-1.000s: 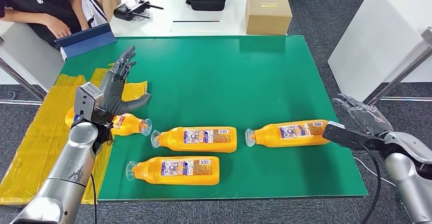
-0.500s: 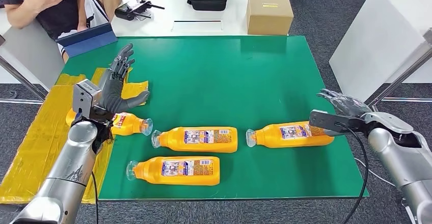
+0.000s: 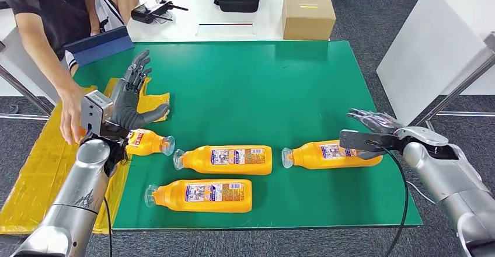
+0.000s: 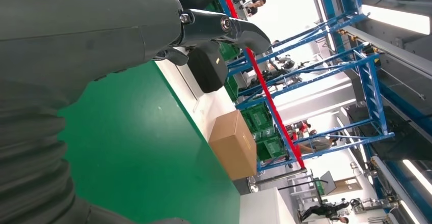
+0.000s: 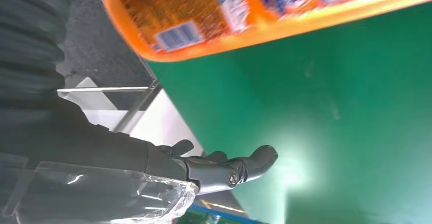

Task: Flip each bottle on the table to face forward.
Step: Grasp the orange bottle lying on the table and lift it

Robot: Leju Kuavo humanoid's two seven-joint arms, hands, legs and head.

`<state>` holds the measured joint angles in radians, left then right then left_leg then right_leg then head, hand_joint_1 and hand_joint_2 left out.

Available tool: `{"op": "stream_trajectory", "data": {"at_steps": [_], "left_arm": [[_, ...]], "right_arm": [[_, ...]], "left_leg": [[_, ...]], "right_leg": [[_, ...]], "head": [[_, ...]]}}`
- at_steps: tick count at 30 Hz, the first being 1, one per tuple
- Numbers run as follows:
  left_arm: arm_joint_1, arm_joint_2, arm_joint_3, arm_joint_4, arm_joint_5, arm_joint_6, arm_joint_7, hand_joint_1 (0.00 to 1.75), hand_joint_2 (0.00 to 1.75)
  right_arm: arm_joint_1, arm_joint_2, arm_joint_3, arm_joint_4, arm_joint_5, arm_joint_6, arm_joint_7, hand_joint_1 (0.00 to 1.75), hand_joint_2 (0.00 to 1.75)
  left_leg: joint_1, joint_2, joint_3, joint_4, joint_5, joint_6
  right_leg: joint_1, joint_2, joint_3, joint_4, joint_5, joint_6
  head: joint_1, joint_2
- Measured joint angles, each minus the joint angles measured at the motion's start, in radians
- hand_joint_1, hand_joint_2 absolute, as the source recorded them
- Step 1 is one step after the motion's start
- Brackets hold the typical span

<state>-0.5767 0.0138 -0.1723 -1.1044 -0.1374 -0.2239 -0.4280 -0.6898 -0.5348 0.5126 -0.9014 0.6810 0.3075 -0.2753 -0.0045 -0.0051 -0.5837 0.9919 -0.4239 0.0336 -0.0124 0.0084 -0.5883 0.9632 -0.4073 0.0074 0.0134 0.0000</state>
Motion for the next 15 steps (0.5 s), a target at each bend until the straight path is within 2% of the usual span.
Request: {"op": "stream_trajectory", "data": {"at_steps": [15], "left_arm": [[-0.003, 0.006, 0.025, 0.047, 0.002, 0.006, -0.014, 0.0, 1.75]], "right_arm": [[0.064, 0.005, 0.078, -0.047, -0.015, -0.032, 0.03, 0.0, 1.75]], "left_leg": [[0.0, 0.0, 0.0, 0.0, 0.0, 0.0]], "right_leg": [[0.0, 0.0, 0.0, 0.0, 0.0, 0.0]], "head": [[0.0, 0.0]]}}
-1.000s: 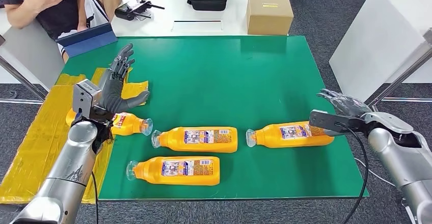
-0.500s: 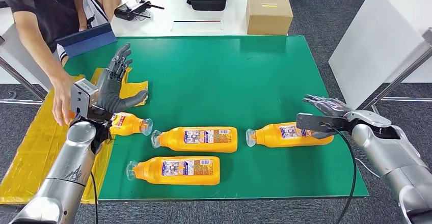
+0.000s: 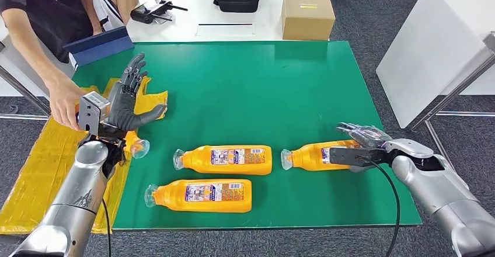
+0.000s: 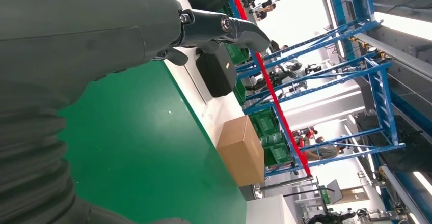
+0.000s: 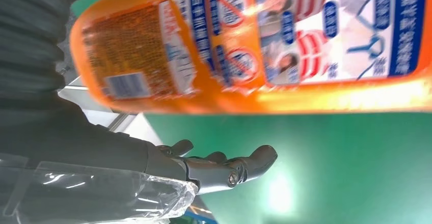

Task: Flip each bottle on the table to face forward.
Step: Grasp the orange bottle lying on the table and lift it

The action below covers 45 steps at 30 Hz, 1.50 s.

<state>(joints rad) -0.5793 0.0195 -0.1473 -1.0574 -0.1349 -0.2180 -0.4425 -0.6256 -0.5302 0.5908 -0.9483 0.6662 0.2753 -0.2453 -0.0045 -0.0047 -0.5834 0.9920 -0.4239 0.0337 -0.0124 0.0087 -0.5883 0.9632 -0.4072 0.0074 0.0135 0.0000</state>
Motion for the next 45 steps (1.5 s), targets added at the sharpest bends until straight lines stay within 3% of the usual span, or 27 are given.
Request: {"op": "stream_trajectory", "data": {"at_steps": [12, 29, 30, 33, 34, 36, 45], "left_arm": [[0.008, 0.002, 0.014, 0.007, 0.008, 0.0, 0.004, 0.0, 1.75], [0.024, 0.002, 0.032, 0.011, 0.002, 0.0, 0.024, 0.0, 1.75], [0.025, 0.002, 0.034, 0.01, 0.003, 0.0, 0.024, 0.0, 1.75], [0.03, 0.002, 0.038, 0.01, 0.003, 0.0, 0.024, 0.0, 1.75], [0.032, 0.002, 0.039, 0.011, 0.003, 0.0, 0.023, 0.0, 1.75], [0.034, 0.002, 0.039, 0.011, 0.003, 0.001, 0.023, 0.0, 1.75], [0.041, 0.002, 0.045, 0.01, 0.003, 0.009, 0.023, 0.0, 1.75]], "right_arm": [[0.031, 0.021, 0.024, 0.015, 0.065, -0.044, 0.044, 0.0, 1.75], [-0.023, 0.086, -0.013, 0.257, 0.176, -0.206, 0.101, 0.01, 1.75], [-0.025, 0.09, -0.017, 0.27, 0.179, -0.213, 0.102, 0.21, 1.75], [-0.029, 0.101, -0.027, 0.296, 0.183, -0.225, 0.102, 1.28, 1.75], [-0.029, 0.104, -0.031, 0.302, 0.185, -0.228, 0.102, 1.48, 1.75], [-0.029, 0.11, -0.036, 0.312, 0.19, -0.233, 0.102, 1.64, 1.75], [-0.025, 0.133, -0.062, 0.337, 0.212, -0.269, 0.098, 1.75, 1.75]], "left_leg": [[0.0, 0.0, 0.0, 0.0, 0.0, 0.0], [-0.001, 0.0, 0.006, 0.0, 0.0, 0.0], [-0.001, 0.0, 0.007, 0.0, 0.0, 0.0], [-0.002, 0.0, 0.01, 0.0, 0.0, 0.001], [-0.002, 0.0, 0.011, 0.0, 0.0, 0.001], [-0.002, 0.0, 0.012, 0.0, 0.0, 0.001], [-0.004, 0.001, 0.013, 0.0, 0.002, 0.004]], "right_leg": [[0.0, -0.001, 0.0, 0.0, 0.0, 0.0], [0.0, -0.001, 0.007, -0.001, 0.0, 0.001], [0.0, -0.001, 0.008, -0.001, 0.0, 0.001], [0.0, -0.001, 0.011, -0.001, 0.001, 0.001], [0.0, -0.001, 0.012, -0.001, 0.001, 0.002], [0.0, 0.0, 0.013, -0.001, 0.002, 0.002], [0.0, 0.001, 0.013, -0.001, 0.004, 0.006]], "head": [[0.0, 0.0], [0.0, 0.0], [0.0, 0.0], [0.0, 0.0], [0.0, 0.0], [0.0, 0.0], [0.0, 0.0]]}}
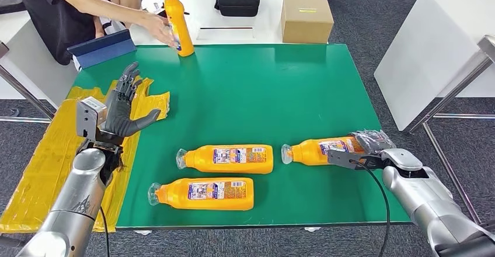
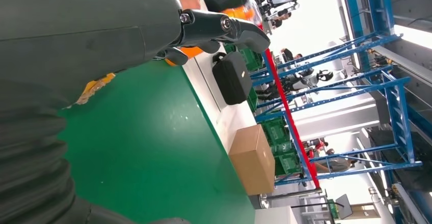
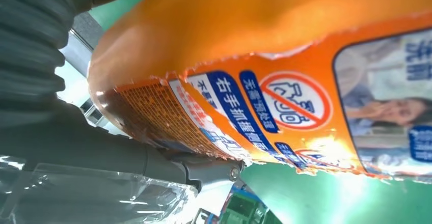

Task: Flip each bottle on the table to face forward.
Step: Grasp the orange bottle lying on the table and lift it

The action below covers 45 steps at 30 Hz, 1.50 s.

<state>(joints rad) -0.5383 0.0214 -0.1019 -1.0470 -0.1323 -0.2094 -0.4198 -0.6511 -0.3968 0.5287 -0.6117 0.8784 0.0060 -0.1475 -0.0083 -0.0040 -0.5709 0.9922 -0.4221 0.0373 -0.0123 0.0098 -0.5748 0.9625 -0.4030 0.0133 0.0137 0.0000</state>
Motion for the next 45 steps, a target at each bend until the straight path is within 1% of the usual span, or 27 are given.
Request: {"op": "stream_trajectory", "data": {"at_steps": [8, 12, 19, 21, 26, 29, 33, 38, 40, 43, 45], "left_arm": [[0.013, 0.0, 0.009, 0.0, -0.001, 0.0, -0.003, 0.0, 1.75], [0.018, 0.004, 0.014, -0.005, -0.001, 0.0, -0.003, 0.0, 1.75], [0.028, 0.005, 0.017, -0.014, -0.001, 0.002, -0.002, 0.0, 1.75], [0.032, 0.005, 0.019, -0.022, -0.001, 0.005, 0.0, 0.0, 1.75], [0.04, 0.005, 0.03, -0.049, -0.002, 0.006, 0.023, 0.0, 1.75], [0.041, 0.004, 0.034, -0.063, -0.005, 0.006, 0.033, 0.0, 1.75], [0.04, -0.004, 0.034, -0.077, -0.012, 0.012, 0.041, 0.0, 1.75], [0.034, -0.018, 0.031, -0.086, -0.014, 0.022, 0.052, 0.0, 1.75], [0.034, -0.02, 0.031, -0.089, -0.009, 0.02, 0.054, 0.0, 1.75], [0.036, -0.023, 0.03, -0.091, 0.006, 0.007, 0.053, 0.0, 1.75], [0.037, -0.024, 0.029, -0.091, 0.01, 0.002, 0.053, 0.0, 1.75]], "right_arm": [[0.017, 0.02, -0.039, -0.003, 0.009, -0.048, -0.003, 1.75, 1.75], [0.044, 0.029, -0.07, -0.032, 0.01, -0.086, -0.002, 1.75, 1.75], [0.08, 0.039, -0.103, -0.081, 0.01, -0.113, 0.004, 1.75, 1.75], [0.11, 0.045, -0.123, -0.129, 0.006, -0.138, 0.02, 1.75, 1.75], [0.184, 0.075, -0.205, -0.325, -0.001, -0.189, 0.09, 1.75, 1.75], [0.215, 0.098, -0.255, -0.427, -0.024, -0.246, 0.101, 1.75, 1.75], [0.263, 0.154, -0.327, -0.549, -0.114, -0.361, 0.074, 1.75, 1.75], [0.293, 0.229, -0.386, -0.638, -0.248, -0.455, 0.016, 1.75, 1.75], [0.308, 0.253, -0.408, -0.663, -0.348, -0.469, -0.033, 1.75, 1.75], [0.325, 0.287, -0.434, -0.684, -0.528, -0.458, -0.125, 1.75, 1.75], [0.33, 0.301, -0.443, -0.688, -0.57, -0.454, -0.152, 1.75, 1.75]], "left_leg": [[0.0, 0.003, 0.0, 0.0, 0.0, 0.0], [0.001, 0.004, 0.0, 0.0, 0.0, 0.0], [0.002, 0.005, 0.0, 0.0, 0.0, 0.0], [0.002, 0.003, -0.002, 0.0, 0.001, 0.0], [0.002, 0.0, -0.01, 0.0, 0.003, -0.001], [0.002, 0.0, -0.013, 0.0, 0.003, -0.001], [0.002, 0.0, -0.017, 0.0, 0.003, -0.001], [0.001, 0.0, -0.018, 0.0, 0.003, -0.001], [0.001, 0.0, -0.018, 0.0, 0.003, -0.001], [0.001, 0.0, -0.018, 0.0, 0.003, -0.001], [0.001, 0.0, -0.018, 0.0, 0.003, -0.001]], "right_leg": [[0.0, 0.002, 0.0, 0.0, 0.001, -0.002], [0.0, 0.003, 0.0, 0.0, 0.002, -0.003], [0.0, 0.004, -0.001, 0.0, 0.002, -0.003], [0.0, 0.003, -0.002, 0.0, 0.002, -0.003], [0.0, 0.002, -0.011, 0.001, 0.002, -0.003], [0.0, 0.001, -0.014, 0.001, 0.002, -0.003], [0.0, 0.001, -0.017, 0.001, 0.002, -0.003], [0.001, 0.001, -0.018, 0.001, 0.002, -0.003], [0.001, 0.001, -0.017, 0.001, 0.002, -0.003], [0.001, 0.001, -0.017, 0.001, 0.002, -0.003], [0.001, 0.001, -0.017, 0.001, 0.002, -0.003]], "head": [[0.0, 0.0], [0.0, 0.0], [0.0, 0.0], [0.0, 0.0], [0.0, 0.0], [0.0, 0.0], [0.0, 0.0], [0.0, 0.0], [0.0, 0.0], [0.0, 0.0], [0.0, 0.0]]}}
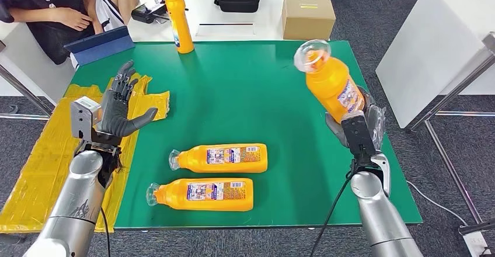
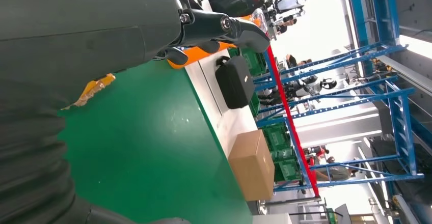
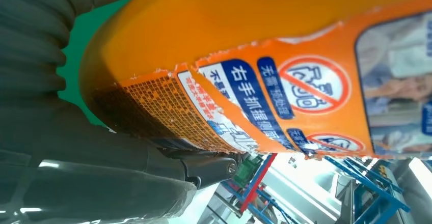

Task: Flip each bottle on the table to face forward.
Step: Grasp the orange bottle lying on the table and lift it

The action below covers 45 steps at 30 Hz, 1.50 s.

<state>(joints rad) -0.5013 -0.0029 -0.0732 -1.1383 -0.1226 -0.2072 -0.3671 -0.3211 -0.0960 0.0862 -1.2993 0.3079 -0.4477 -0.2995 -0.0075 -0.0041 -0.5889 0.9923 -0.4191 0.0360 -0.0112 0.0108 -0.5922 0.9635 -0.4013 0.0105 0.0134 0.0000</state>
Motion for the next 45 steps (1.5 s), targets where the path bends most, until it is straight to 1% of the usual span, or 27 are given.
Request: {"op": "stream_trajectory", "data": {"at_steps": [7, 9, 11, 14, 16, 18, 23, 26, 30, 39, 45], "left_arm": [[0.002, -0.005, -0.004, 0.0, 0.004, -0.004, 0.0, 0.0, 1.75], [0.002, -0.006, -0.005, 0.0, 0.017, -0.021, 0.0, 0.0, 1.75], [0.002, -0.009, -0.013, 0.0, 0.044, -0.057, 0.004, 0.0, 1.75], [-0.003, -0.023, -0.043, -0.001, 0.076, -0.099, 0.023, 0.0, 1.75], [-0.01, -0.039, -0.076, -0.007, 0.084, -0.109, 0.043, 0.0, 1.75], [-0.021, -0.057, -0.118, -0.019, 0.09, -0.109, 0.07, 0.0, 1.75], [-0.048, -0.089, -0.209, -0.039, 0.119, -0.104, 0.112, 0.0, 1.75], [-0.057, -0.1, -0.244, -0.04, 0.138, -0.106, 0.116, 0.0, 1.75], [-0.061, -0.108, -0.275, -0.041, 0.145, -0.108, 0.116, 0.0, 1.75], [-0.068, -0.114, -0.313, -0.042, 0.151, -0.108, 0.117, 0.0, 1.75], [-0.084, -0.116, -0.337, -0.042, 0.151, -0.103, 0.124, 0.0, 1.75]], "right_arm": [[0.012, 0.029, -0.014, -0.004, -0.024, 0.008, -0.014, 1.75, 1.75], [0.012, 0.038, -0.016, -0.003, -0.082, 0.039, -0.025, 1.75, 1.75], [0.008, 0.059, -0.017, 0.008, -0.178, 0.09, -0.054, 1.75, 1.75], [-0.014, 0.115, -0.009, 0.064, -0.281, 0.125, -0.151, 1.75, 1.75], [-0.043, 0.161, 0.007, 0.119, -0.315, 0.119, -0.236, 1.75, 1.75], [-0.083, 0.207, 0.031, 0.181, -0.329, 0.107, -0.294, 1.75, 1.75], [-0.184, 0.303, 0.099, 0.34, -0.331, 0.092, -0.346, 1.75, 1.75], [-0.232, 0.344, 0.137, 0.418, -0.32, 0.087, -0.364, 1.75, 1.75], [-0.277, 0.377, 0.181, 0.489, -0.304, 0.088, -0.37, 1.75, 1.75], [-0.331, 0.407, 0.248, 0.589, -0.259, 0.093, -0.366, 1.75, 1.75], [-0.352, 0.425, 0.284, 0.643, -0.247, 0.12, -0.359, 1.75, 1.75]], "left_leg": [[0.0, 0.0, 0.0, 0.0, 0.0, 0.0], [0.0, 0.0, 0.0, 0.0, 0.0, 0.0], [0.0, 0.0, 0.0, 0.0, 0.0, 0.0], [0.0, 0.0, 0.0, 0.0, 0.0, 0.0], [0.001, 0.0, 0.0, 0.0, 0.0, 0.0], [0.001, 0.0, 0.0, 0.0, 0.0, 0.0], [0.001, 0.0, 0.0, 0.0, 0.001, -0.001], [0.001, 0.0, 0.0, 0.0, 0.001, -0.001], [0.001, 0.0, -0.001, 0.0, 0.001, -0.001], [0.0, 0.0, -0.002, 0.0, 0.001, 0.0], [0.0, 0.0, -0.002, 0.0, 0.001, 0.0]], "right_leg": [[0.0, 0.0, 0.0, 0.0, 0.0, 0.0], [0.0, 0.0, 0.0, 0.0, 0.0, 0.0], [0.0, 0.0, 0.0, 0.0, 0.0, 0.0], [0.0, 0.0, -0.001, 0.0, 0.0, 0.0], [0.0, 0.0, -0.001, 0.0, 0.0, 0.0], [0.0, 0.0, -0.001, 0.0, 0.0, 0.0], [0.0, 0.0, -0.001, 0.001, 0.0, 0.0], [0.001, 0.0, -0.001, 0.001, 0.0, 0.0], [0.002, 0.0, -0.001, 0.001, 0.0, 0.0], [0.001, 0.0, -0.001, 0.001, 0.0, 0.0], [0.001, 0.0, -0.001, 0.001, 0.0, 0.0]], "head": [[0.0, 0.0], [0.0, 0.0], [0.0, 0.0], [0.0, 0.0], [0.0, 0.0], [0.0, 0.0], [0.0, 0.0], [0.0, 0.0], [0.0, 0.0], [0.0, 0.0], [0.0, 0.0]]}}
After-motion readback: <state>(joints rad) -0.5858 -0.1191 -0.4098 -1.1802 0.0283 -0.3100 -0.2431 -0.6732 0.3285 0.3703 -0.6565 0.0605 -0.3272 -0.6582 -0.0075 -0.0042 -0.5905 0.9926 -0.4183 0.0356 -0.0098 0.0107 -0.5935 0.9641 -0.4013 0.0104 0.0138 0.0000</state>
